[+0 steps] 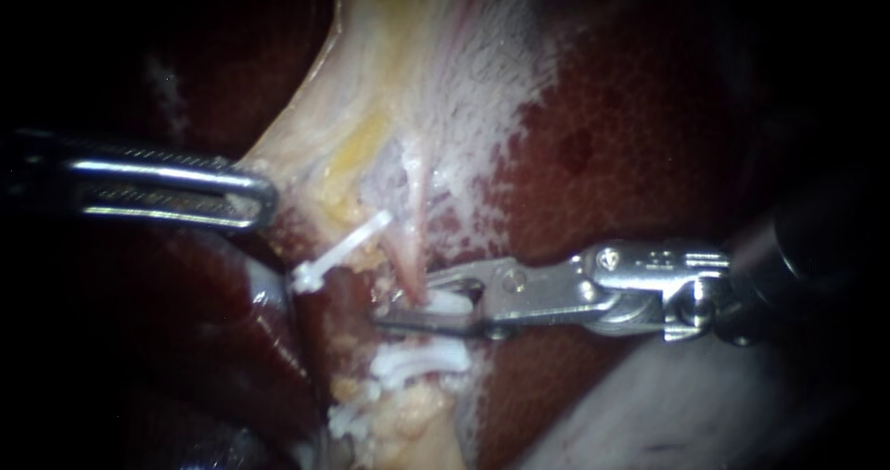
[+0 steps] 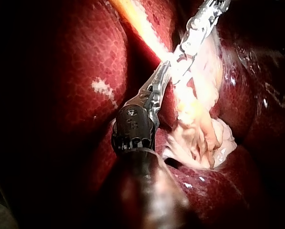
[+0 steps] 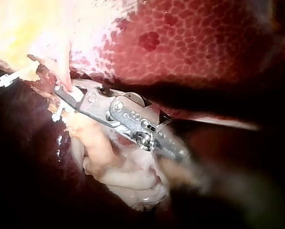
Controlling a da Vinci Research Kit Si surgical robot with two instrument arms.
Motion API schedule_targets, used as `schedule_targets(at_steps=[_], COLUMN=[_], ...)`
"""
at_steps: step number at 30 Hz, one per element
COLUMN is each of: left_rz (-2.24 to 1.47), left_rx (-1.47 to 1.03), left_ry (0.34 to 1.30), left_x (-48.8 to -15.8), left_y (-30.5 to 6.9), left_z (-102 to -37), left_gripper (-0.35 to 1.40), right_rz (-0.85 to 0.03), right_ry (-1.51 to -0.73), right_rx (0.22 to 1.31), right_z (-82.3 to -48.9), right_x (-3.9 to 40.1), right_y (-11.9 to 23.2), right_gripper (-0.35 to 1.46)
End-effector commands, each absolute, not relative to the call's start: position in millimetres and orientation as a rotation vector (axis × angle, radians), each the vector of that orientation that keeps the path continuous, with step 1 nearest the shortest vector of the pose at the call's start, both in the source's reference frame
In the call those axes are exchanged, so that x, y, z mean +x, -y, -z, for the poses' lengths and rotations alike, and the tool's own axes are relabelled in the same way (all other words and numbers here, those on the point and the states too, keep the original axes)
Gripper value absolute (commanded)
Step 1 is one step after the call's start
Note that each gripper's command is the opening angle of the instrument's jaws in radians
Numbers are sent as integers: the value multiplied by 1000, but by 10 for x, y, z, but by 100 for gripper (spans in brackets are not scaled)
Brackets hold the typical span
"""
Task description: Clipping third clip right tube
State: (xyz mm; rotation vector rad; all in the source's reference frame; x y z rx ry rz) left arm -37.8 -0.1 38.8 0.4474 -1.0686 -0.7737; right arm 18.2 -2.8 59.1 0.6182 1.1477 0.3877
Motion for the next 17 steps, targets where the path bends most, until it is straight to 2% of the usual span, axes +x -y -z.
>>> schedule_targets(at_steps=[1,17], left_rz=[773,773], left_rx=[448,448], left_ry=[1069,1069], left_x=[-379,-378], left_y=[1,0], left_z=[-388,-389], left_gripper=[-35,-35], right_rz=[-392,-391], right_ry=[-1146,-1146], right_rx=[623,623], right_z=[-591,-592], right_x=[182,181], right_y=[29,30], right_gripper=[-25,-25])
